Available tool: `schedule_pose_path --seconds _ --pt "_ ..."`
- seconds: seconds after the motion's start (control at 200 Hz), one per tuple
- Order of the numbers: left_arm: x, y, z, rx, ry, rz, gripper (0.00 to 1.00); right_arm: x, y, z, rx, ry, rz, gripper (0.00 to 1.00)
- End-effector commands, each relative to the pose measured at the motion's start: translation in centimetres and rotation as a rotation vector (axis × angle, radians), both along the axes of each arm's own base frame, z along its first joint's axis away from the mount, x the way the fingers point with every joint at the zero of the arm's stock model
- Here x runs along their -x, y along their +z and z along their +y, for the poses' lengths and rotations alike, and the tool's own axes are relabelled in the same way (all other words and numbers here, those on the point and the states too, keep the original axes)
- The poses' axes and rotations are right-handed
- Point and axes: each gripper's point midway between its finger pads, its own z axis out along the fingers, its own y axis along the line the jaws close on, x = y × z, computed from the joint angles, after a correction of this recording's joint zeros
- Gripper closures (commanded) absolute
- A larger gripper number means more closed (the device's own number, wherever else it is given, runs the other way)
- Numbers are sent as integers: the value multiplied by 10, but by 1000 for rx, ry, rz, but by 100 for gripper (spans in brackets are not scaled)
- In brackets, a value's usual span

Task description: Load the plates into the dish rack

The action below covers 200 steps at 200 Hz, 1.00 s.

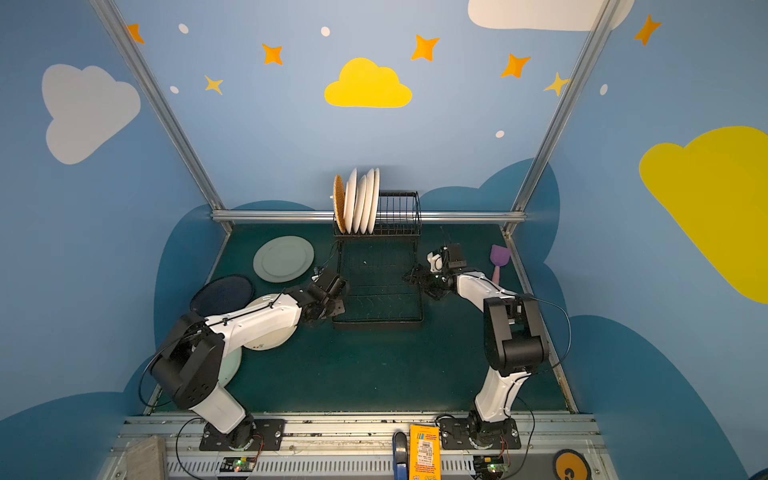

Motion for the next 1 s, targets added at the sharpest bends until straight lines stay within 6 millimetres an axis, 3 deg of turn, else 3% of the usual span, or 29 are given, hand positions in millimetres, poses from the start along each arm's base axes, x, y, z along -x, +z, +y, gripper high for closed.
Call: schedule_pose_path --seconds 0.0,0.22,0.38,0.581,0.651,0.711,0.826,0.996 --pt "6 14 5 8 16 -5 77 4 17 1 -33 -6 -27 12" --pt "15 44 19 0 29 -40 71 8 35 -6 -39 -29 -51 12" --pt "28 85 38 31 65 -96 60 15 52 -17 -40 -58 -77 12" --pt "52 119 90 200 158 -159 35 35 77 -19 -70 -49 -109 11" --pt "54 131 108 292 174 -206 21 43 84 -19 -82 -37 -119 10" --pt "52 135 127 360 216 -220 10 50 89 -17 -96 -26 -126 9" --pt "37 136 155 521 259 -230 0 63 95 -7 -120 21 -128 9" --pt "-8 119 195 662 308 -246 0 80 102 9 -134 97 -143 9"
